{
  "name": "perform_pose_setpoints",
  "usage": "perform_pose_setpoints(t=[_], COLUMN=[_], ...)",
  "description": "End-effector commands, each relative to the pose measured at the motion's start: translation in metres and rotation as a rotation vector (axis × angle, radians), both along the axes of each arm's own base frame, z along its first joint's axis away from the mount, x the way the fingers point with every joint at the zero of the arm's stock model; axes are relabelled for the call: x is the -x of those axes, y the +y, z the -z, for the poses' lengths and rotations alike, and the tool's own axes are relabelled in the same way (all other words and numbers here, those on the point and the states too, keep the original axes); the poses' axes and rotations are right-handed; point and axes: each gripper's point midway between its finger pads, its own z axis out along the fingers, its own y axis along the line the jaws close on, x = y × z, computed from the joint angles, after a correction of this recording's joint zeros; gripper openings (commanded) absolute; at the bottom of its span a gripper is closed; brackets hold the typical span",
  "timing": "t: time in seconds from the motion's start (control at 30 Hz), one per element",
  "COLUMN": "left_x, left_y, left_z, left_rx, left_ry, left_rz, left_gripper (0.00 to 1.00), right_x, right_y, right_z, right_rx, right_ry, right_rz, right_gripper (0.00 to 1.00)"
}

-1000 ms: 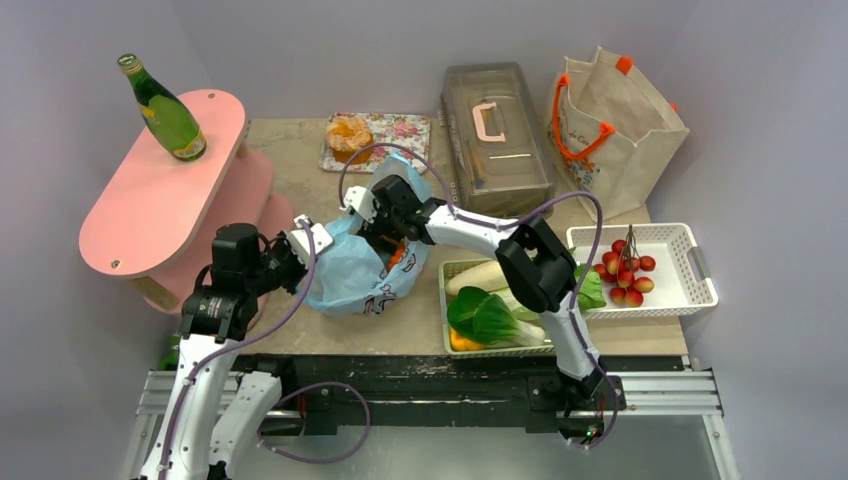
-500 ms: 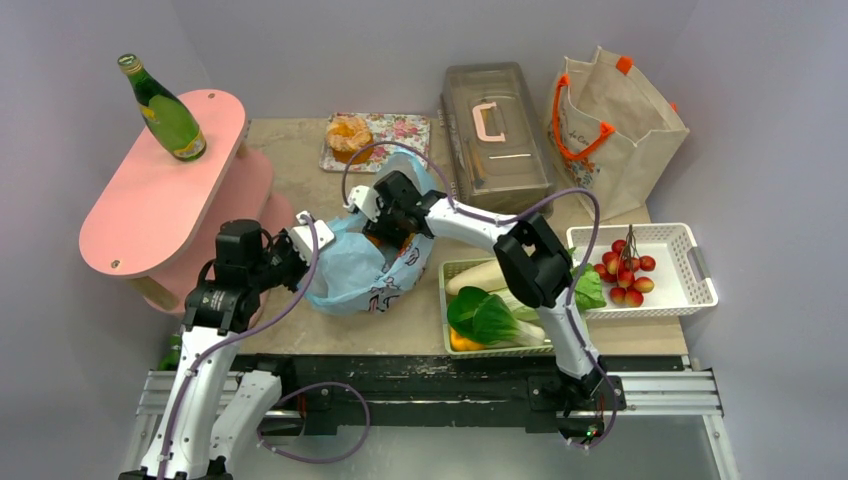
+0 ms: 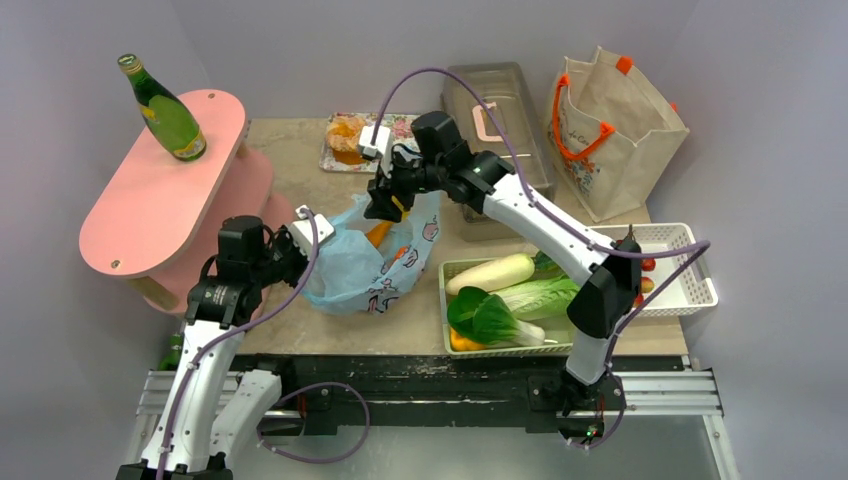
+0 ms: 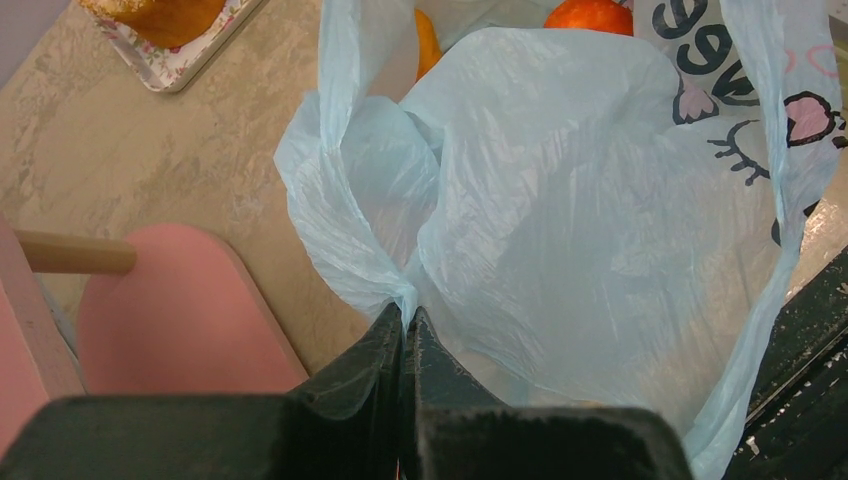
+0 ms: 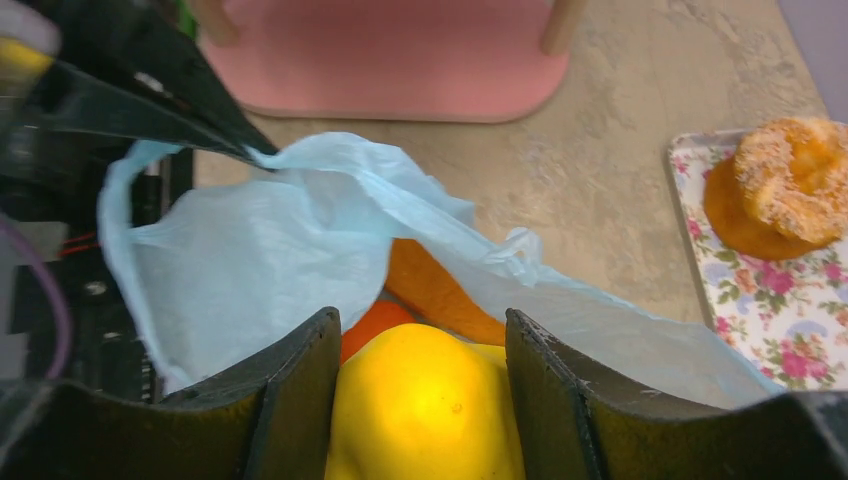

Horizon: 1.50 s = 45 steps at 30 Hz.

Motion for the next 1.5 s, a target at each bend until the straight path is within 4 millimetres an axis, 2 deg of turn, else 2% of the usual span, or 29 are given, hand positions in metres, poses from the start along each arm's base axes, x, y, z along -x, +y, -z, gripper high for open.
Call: perform_pose_setpoints(t=[0.0,0.1,0.17,0.3,0.4,0.47,0.53,0.6,0.67,0.77,0.9,1.03,1.17,1.23,1.4,1.47], left_x=[-0.007,-0.007,-0.007,-0.007,-0.008,-0.009,-0.01,-0.012,-0.015,-0.016,-0.015,-0.012,-0.008,-0.008,-0.008,-0.007], left_y=[-0.001,-0.003,-0.004,-0.006,-0.009,-0.011,-0.012,-0.014,-0.015,-0.015,-0.013,-0.009,-0.008,-0.008,-0.007,-0.007], left_z=[-0.008,-0.008,-0.009,-0.014,-0.015,-0.015,-0.015,-0.015,-0.015,-0.019,-0.022,-0.02,-0.016,-0.015,-0.014,-0.014], left_rx=[0.027,0.034,0.039,0.053,0.067,0.076,0.085,0.092,0.097,0.093,0.082,0.071,0.071,0.069,0.061,0.058], left_ry=[-0.032,-0.03,-0.031,-0.04,-0.037,-0.032,-0.028,-0.024,-0.02,-0.024,-0.04,-0.04,-0.03,-0.026,-0.024,-0.023], left_rz=[-0.023,-0.018,-0.014,-0.004,0.002,0.006,0.01,0.015,0.016,0.017,0.011,-0.005,-0.008,-0.012,-0.013,-0.008], left_gripper=[0.0,0.0,0.0,0.0,0.0,0.0,0.0,0.0,0.0,0.0,0.0,0.0,0.0,0.0,0.0,0.0], right_x=[0.044,0.062,0.07,0.079,0.089,0.093,0.091,0.082,0.069,0.051,0.04,0.04,0.052,0.061,0.072,0.072], right_y=[-0.022,-0.052,-0.08,-0.15,-0.194,-0.213,-0.224,-0.224,-0.215,-0.201,-0.175,-0.158,-0.144,-0.139,-0.141,-0.143], right_z=[-0.043,-0.061,-0.057,-0.027,0.001,0.014,0.033,0.05,0.063,0.062,0.066,0.088,0.108,0.117,0.14,0.141], right_rx=[-0.08,-0.073,-0.03,0.07,0.164,0.195,0.226,0.236,0.228,0.199,0.136,0.157,0.191,0.211,0.266,0.28], right_ry=[0.152,0.147,0.14,0.189,0.204,0.213,0.218,0.215,0.22,0.192,0.2,0.203,0.215,0.206,0.218,0.215], right_rz=[-0.115,-0.087,-0.031,0.142,0.267,0.334,0.383,0.414,0.418,0.389,0.317,0.256,0.186,0.151,0.132,0.134], right_gripper=[0.13,0.13,0.13,0.12,0.12,0.13,0.14,0.14,0.14,0.14,0.16,0.18,0.22,0.29,0.69,0.83])
